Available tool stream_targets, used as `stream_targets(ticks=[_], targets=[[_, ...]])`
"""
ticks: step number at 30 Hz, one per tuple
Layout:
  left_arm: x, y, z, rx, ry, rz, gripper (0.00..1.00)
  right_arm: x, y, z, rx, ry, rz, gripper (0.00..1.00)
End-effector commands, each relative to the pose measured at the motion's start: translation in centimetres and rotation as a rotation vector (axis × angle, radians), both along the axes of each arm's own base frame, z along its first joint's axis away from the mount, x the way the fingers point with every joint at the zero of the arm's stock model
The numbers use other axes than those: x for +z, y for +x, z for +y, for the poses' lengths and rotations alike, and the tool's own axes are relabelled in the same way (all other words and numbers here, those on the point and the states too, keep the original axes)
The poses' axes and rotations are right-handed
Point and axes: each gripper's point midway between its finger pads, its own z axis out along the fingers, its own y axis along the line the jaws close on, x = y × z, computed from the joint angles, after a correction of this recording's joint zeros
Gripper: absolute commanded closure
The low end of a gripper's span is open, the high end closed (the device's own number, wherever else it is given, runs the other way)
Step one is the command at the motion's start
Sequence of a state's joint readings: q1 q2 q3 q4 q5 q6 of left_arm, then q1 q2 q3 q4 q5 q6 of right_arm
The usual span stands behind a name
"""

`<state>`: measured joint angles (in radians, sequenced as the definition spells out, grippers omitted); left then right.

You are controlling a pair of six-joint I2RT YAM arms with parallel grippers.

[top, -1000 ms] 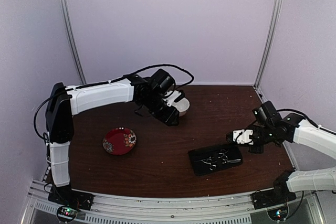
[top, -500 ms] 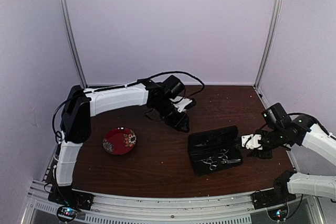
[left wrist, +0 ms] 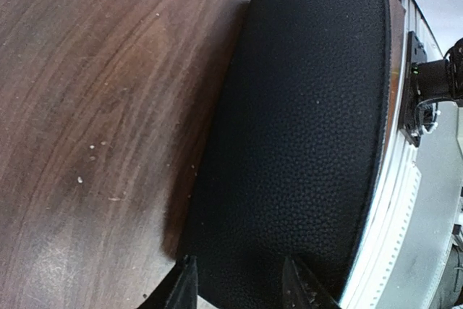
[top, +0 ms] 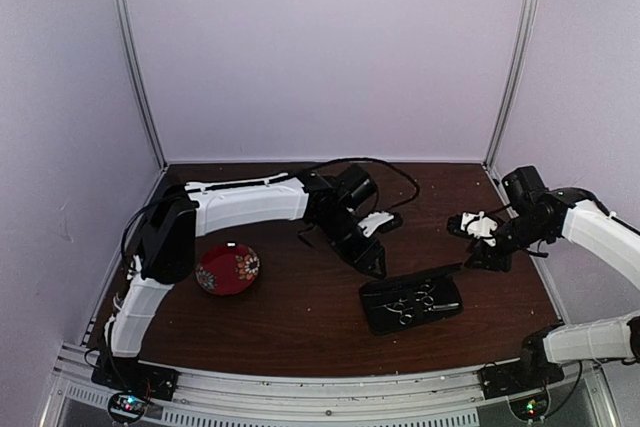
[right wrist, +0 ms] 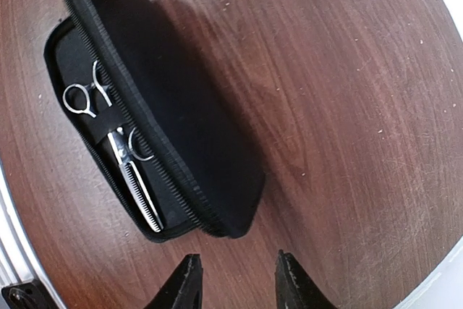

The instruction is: Sort the hair-cutting tools

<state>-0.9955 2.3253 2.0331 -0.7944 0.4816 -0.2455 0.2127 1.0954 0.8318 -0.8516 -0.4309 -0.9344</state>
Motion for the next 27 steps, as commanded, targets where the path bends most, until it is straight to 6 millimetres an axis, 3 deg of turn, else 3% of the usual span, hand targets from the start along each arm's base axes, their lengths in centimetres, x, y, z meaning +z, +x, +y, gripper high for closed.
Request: stream_targets(ticks=[1,6,13,19,23,27], targets=[[0.6,-1.7,-1.6,-0.079,-0.069,0.029,0.56,0.5,2.0,-0.1,-0.077,0.045,-0.03,0.65],[-1.5,-3.8,-2.2,-0.117,-0.019,0.073,0.57,-0.7,3.3,-0.1,-0.127,0.059,0.006,0.64],[-4.4,-6.2,-2.0,-0.078,0.05,0.181,0.61,-3.0,4.4,-0.4,-0.253,0.031,0.209,0.63],[-6.4,-6.0,-0.8,-0.04,0.12,0.166,0.61,-5.7,3.7,-0.4,-0.314,-0.013,0.442,0.62],[-6.1,-5.6,-0.5,-0.026,0.129,0.134,0.62,-7.8,2.2,-0.7,-0.328,-0.065,0.574,0.62],[-5.1,-5.0,-0.5,-0.022,0.121,0.091,0.62,-8.6,0.1,-0.6,-0.313,-0.086,0.666,0.62]])
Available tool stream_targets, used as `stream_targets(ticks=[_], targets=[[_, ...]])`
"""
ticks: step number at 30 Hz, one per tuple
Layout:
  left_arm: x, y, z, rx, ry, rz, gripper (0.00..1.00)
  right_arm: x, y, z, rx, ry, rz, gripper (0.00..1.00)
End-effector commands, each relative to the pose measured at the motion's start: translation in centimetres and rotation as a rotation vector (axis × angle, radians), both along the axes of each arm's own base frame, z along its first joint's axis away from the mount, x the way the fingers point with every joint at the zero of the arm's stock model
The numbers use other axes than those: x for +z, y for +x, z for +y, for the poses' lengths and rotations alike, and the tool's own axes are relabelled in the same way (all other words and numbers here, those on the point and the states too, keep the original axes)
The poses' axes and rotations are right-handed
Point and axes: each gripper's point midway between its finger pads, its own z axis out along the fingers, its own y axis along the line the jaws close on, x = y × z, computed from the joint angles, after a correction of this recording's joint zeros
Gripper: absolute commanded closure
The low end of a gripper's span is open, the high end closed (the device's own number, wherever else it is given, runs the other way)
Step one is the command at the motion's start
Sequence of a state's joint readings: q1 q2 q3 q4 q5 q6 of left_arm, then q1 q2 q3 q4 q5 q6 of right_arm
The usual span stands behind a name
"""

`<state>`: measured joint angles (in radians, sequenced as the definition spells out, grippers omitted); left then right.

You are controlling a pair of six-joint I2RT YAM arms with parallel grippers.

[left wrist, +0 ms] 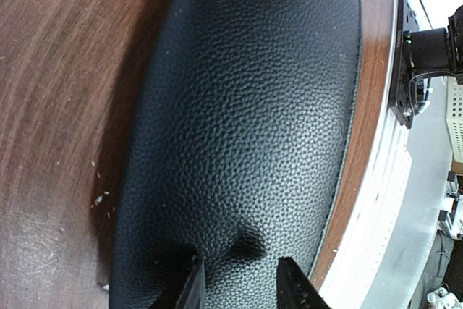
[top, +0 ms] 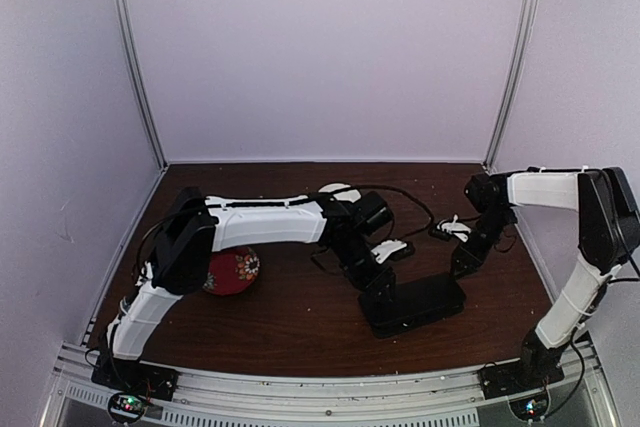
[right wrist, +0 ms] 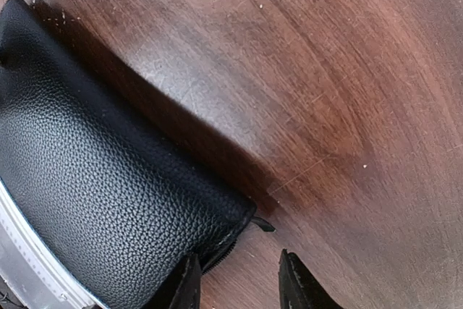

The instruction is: Sort the hair-cutting tools

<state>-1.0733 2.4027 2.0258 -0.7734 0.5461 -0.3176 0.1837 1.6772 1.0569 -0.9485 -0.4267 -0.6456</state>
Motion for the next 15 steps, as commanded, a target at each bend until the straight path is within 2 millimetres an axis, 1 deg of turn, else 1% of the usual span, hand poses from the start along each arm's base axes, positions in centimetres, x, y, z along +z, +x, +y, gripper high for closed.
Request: stream_targets(ticks=[1,3,6,8,9,10,12,15], targets=[[-1.2,0.2,1.5,0.022,0.08,-0.046,0.62,-0.2,-3.3,-0.3,-0.004,-0.023,0.146,0.62],[-0.5,0.5,1.7,0.023,0.075,-0.073,0.62,-0.5,-4.4,-0.1,0.007,-0.033,0.188,0.62],[0.2,1.3,2.6,0.032,0.082,-0.119,0.61,-1.1,-6.1,0.9,0.026,-0.032,0.264,0.62],[0.7,1.8,3.7,0.041,0.096,-0.153,0.61,-1.4,-6.9,2.0,0.044,-0.015,0.305,0.65],[1.4,2.1,4.2,0.049,0.096,-0.174,0.61,-1.5,-7.4,2.7,0.056,-0.005,0.324,0.66],[1.7,2.1,4.8,0.053,0.103,-0.186,0.61,-1.5,-7.7,3.4,0.075,0.0,0.338,0.68],[2.3,2.0,5.8,0.046,0.111,-0.212,0.61,-1.4,-7.9,4.7,0.103,-0.005,0.341,0.69],[3.9,1.1,6.8,0.028,0.093,-0.25,0.61,-0.4,-7.5,7.3,0.113,0.043,0.343,0.69]])
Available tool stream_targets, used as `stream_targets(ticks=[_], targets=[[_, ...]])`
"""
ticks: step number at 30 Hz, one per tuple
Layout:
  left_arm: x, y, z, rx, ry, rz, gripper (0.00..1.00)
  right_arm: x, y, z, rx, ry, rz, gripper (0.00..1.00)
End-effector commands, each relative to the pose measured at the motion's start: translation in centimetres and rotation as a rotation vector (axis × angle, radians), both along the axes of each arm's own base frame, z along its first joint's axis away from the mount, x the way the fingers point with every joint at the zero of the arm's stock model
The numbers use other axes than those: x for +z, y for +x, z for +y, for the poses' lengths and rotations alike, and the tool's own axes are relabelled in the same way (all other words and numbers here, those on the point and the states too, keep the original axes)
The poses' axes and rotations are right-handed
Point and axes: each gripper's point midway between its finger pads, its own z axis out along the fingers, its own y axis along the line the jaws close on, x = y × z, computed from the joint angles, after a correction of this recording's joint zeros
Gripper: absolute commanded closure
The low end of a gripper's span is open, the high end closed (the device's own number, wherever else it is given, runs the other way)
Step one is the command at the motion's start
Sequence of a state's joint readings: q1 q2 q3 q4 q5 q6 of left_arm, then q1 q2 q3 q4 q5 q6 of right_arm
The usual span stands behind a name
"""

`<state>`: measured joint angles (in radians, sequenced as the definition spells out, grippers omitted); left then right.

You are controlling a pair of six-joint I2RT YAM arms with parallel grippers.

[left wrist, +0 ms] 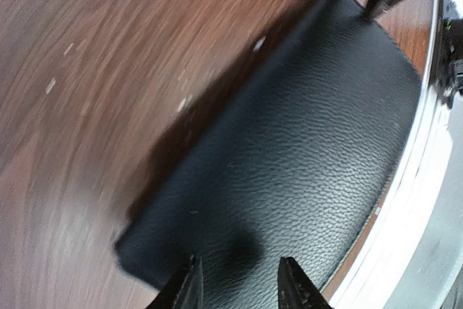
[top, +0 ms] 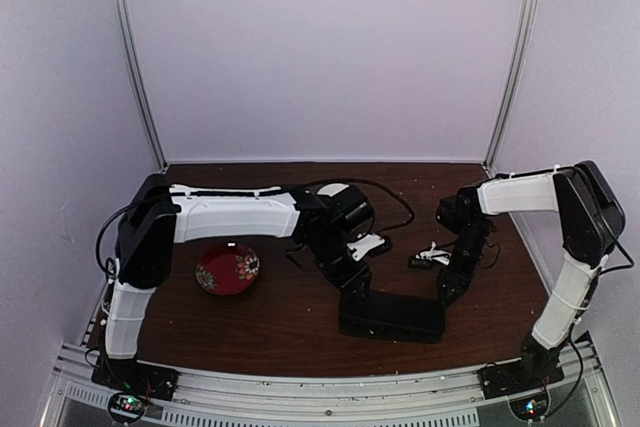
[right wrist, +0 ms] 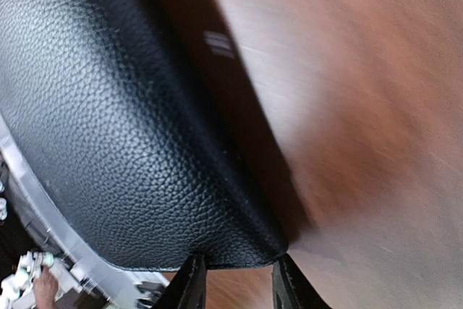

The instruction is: Sort the hair-cutting tools

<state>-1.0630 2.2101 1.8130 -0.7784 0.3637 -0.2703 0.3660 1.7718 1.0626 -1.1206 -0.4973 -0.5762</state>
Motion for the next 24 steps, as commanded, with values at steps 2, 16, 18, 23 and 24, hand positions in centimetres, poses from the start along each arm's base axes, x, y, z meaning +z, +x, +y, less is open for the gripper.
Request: stream_targets(ticks=[2,16,18,23,24], targets=[[3.5,-1.2,2.0,-0.066,-0.011,-0.123,0.61,1.4,-0.1,5.0,-0.007,0.091,0.059,0.69],[1.5,-9.9,0.8,-0.483,0.078,-0.44,0.5,0.7,0.3,8.8,0.026,0.136,0.053,0.72],[0.2,-10.3,1.0,-0.503,0.098,-0.411,0.48,0.8,0.5,8.9,0.025,0.141,0.05,0.72],[-2.0,-6.6,2.4,-0.395,0.307,-0.536,0.43,1.2,0.5,9.3,0.025,0.162,0.049,0.72],[-2.3,-6.1,2.7,-0.378,0.328,-0.557,0.44,1.3,0.5,9.3,0.025,0.168,0.047,0.72]])
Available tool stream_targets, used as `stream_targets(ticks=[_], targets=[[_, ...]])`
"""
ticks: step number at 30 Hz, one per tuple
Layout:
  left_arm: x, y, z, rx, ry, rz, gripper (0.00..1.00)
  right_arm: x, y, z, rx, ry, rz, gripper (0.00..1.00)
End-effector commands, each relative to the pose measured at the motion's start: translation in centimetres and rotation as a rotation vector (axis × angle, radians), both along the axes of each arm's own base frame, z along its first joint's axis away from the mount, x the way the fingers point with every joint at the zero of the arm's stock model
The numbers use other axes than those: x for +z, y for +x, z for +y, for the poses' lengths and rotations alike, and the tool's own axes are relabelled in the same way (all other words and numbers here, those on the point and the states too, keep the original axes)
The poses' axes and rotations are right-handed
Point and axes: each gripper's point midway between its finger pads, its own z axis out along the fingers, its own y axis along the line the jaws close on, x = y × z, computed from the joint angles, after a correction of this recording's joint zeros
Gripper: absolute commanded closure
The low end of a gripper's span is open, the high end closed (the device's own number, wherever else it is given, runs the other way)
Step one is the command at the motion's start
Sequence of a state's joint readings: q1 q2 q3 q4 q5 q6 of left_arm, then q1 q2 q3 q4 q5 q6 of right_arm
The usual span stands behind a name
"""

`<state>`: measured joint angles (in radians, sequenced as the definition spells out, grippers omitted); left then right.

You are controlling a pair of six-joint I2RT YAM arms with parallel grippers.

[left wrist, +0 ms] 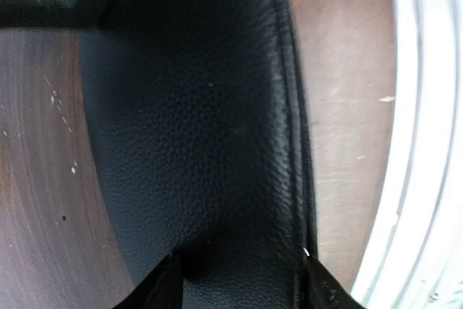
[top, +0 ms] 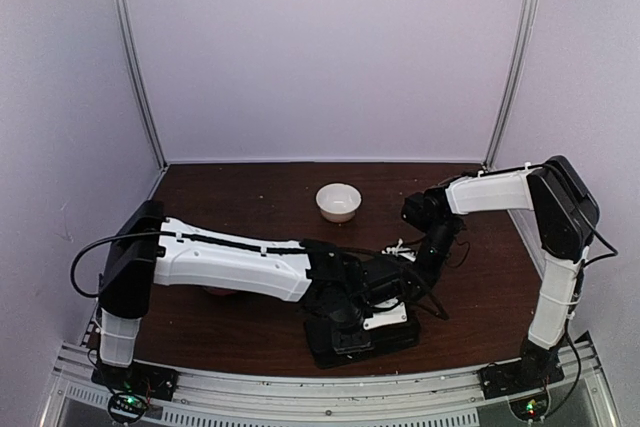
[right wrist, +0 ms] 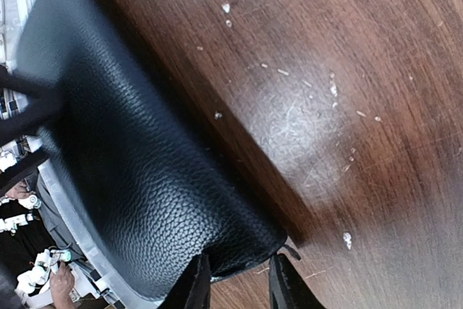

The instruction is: Sort the hair-cutting tools

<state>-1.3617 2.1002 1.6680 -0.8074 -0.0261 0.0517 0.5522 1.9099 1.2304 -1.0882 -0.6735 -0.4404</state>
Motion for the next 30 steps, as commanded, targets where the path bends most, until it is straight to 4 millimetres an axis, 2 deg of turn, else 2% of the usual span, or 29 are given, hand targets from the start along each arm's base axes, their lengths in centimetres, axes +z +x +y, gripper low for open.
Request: stream_targets(ticks=[1,4,7,12,14,16,20,25,28,30], targets=[[-1.6,3.4,1.6,0.091,0.109,-0.153,0.46,0.7,0.2,0.7,-0.004,0.043,-0.017,0.72],[-2.4,3.8,2.2,0.083,0.139,-0.173,0.52,1.3,0.3,0.5,0.005,0.059,-0.03,0.72],[-3.0,4.7,3.6,0.077,0.207,-0.221,0.58,3.1,1.6,-0.1,0.003,0.091,-0.1,0.72],[-3.1,8.0,6.4,0.123,0.258,-0.279,0.6,6.6,5.0,-2.2,-0.064,0.172,-0.269,0.68],[-3.0,9.7,7.1,0.143,0.25,-0.292,0.6,7.3,5.8,-2.8,-0.053,0.182,-0.345,0.67],[-2.7,10.5,7.2,0.132,0.247,-0.305,0.61,7.4,6.0,-3.2,-0.028,0.18,-0.406,0.66],[-2.4,9.0,6.9,0.011,0.209,-0.313,0.61,7.0,6.1,-3.6,0.054,0.177,-0.477,0.68],[-1.5,7.3,7.4,-0.062,0.162,-0.314,0.65,6.9,6.2,-4.1,0.312,0.205,-0.616,0.68],[-1.8,6.4,8.0,-0.095,0.171,-0.305,0.67,7.0,7.2,-3.6,0.344,0.189,-0.662,0.7],[-1.6,6.0,7.9,-0.1,0.165,-0.303,0.63,7.7,7.7,-2.9,0.337,0.202,-0.697,0.72]])
